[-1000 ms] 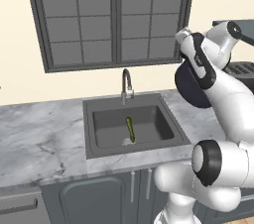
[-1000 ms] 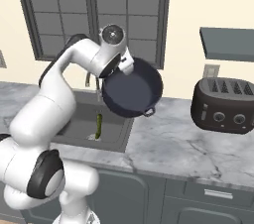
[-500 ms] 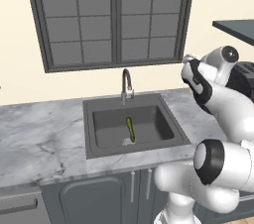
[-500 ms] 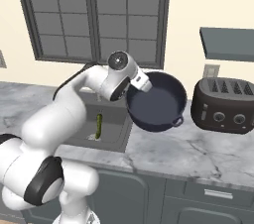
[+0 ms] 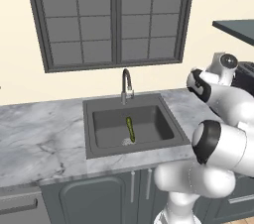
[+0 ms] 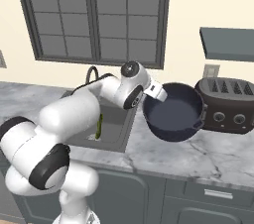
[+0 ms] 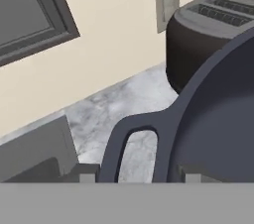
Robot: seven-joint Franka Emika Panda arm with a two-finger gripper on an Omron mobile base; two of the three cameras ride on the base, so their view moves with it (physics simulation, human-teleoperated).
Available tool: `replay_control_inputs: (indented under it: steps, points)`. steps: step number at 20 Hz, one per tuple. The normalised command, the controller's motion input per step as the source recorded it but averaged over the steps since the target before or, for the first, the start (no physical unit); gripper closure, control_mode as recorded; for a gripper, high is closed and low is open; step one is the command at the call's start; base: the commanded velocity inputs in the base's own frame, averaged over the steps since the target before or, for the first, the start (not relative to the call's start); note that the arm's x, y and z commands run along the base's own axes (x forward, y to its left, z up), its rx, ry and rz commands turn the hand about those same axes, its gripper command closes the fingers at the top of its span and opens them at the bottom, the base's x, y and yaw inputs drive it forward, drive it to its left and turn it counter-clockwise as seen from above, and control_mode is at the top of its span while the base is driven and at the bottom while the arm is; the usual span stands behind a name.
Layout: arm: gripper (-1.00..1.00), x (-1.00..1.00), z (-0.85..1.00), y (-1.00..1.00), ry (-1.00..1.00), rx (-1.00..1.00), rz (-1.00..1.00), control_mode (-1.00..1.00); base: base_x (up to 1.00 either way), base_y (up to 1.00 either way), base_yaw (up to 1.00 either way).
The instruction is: Dump the squash from the pot into the sink. Then turn on the water and wash the squash. Then turn off the water and put the squash back in the pot.
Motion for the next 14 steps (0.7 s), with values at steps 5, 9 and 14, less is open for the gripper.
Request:
replay_control_inputs:
  steps: [5, 9, 14]
  points:
    - [1.0, 0.0, -0.49, -0.22, 0.2, 0.0, 0.09, -1.0, 0.0, 0.0, 0.0]
    - [1.0, 0.03, -0.62, -0.01, 0.07, 0.0, 0.14, -1.0, 0.0, 0.0, 0.0]
    - [1.0, 0.15, -0.63, 0.0, 0.0, 0.0, 0.14, -1.0, 0.0, 0.0, 0.0]
